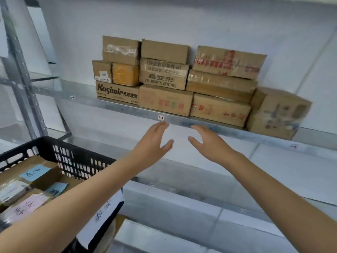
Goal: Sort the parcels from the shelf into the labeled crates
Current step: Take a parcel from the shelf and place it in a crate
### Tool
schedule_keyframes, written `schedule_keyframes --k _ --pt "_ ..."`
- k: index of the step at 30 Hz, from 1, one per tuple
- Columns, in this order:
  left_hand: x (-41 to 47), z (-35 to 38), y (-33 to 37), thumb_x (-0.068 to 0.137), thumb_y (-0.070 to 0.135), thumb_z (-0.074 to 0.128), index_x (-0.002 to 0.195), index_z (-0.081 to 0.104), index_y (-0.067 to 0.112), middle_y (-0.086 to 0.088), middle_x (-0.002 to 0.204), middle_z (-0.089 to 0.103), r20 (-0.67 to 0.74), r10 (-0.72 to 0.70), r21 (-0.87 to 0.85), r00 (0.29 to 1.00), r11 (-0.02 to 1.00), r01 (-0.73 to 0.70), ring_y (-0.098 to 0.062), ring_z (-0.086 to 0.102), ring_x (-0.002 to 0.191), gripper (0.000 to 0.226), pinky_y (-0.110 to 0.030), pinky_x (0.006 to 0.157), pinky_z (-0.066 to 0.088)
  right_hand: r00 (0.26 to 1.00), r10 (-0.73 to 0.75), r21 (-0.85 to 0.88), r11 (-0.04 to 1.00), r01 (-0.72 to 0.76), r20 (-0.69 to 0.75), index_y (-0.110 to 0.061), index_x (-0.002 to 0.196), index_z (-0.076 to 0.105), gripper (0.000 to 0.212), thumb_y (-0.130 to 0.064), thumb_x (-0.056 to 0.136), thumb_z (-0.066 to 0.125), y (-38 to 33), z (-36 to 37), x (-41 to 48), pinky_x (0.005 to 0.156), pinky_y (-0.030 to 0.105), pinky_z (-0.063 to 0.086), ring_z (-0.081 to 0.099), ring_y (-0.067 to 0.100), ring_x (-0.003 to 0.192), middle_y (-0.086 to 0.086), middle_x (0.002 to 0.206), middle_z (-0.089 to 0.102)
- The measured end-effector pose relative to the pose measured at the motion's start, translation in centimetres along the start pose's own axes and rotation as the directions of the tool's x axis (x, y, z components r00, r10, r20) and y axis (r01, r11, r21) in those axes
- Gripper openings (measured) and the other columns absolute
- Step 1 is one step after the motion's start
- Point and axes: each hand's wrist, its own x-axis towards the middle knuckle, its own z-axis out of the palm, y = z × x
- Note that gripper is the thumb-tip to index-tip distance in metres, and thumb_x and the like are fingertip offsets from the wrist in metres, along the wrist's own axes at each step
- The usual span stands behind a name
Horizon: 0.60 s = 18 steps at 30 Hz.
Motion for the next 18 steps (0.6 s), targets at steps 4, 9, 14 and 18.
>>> schedule_keyframes --k 4,9,14,18 --pt "3.9 2.2 5.7 0.099 0.031 0.055 0.151 0.034 0.01 -0.005 0.158 0.032 0.0 0.079 -0.029 0.997 0.996 -0.079 -0.018 0.027 0.146 0.059 -0.025 0.116 0.02 0.995 0.045 0.029 0.999 -0.042 -0.087 -0.024 0.155 0.029 0.058 -0.046 0.103 0.043 4.0 -5.3 -1.7 0.105 0.029 0.034 0.038 0.019 0.141 -0.003 0.157 0.036" --pt "7.9 6.0 13.4 0.101 0.038 0.05 0.154 0.028 0.02 0.0 0.162 0.024 0.096 0.148 -0.108 0.984 0.985 -0.137 -0.017 0.02 0.149 0.06 -0.029 0.116 0.02 0.966 0.115 0.058 0.993 -0.104 -0.233 -0.023 0.15 0.038 0.052 -0.041 0.102 0.048 10.3 -10.9 -4.8 0.101 0.03 0.037 0.043 0.018 0.135 -0.003 0.152 0.042" --pt "11.0 9.5 18.9 0.102 0.033 0.05 0.152 0.031 0.016 0.001 0.158 0.032 0.088 0.146 -0.174 0.985 0.976 -0.129 -0.015 0.031 0.142 0.057 -0.017 0.102 0.022 0.934 0.172 0.103 0.984 -0.147 -0.312 -0.02 0.144 0.046 0.045 -0.037 0.102 0.05 16.5 -14.6 -7.7 0.097 0.033 0.045 0.051 0.018 0.125 -0.003 0.141 0.05" --pt "12.5 11.8 21.1 0.1 0.033 0.053 0.151 0.031 0.016 0.002 0.149 0.043 0.094 0.118 -0.237 0.989 0.967 -0.093 -0.016 0.043 0.134 0.059 -0.022 0.098 0.032 0.909 0.195 0.109 0.98 -0.166 -0.369 -0.014 0.144 0.044 0.045 -0.032 0.103 0.048 20.1 -15.8 -8.3 0.095 0.032 0.045 0.052 0.022 0.122 0.004 0.142 0.047"
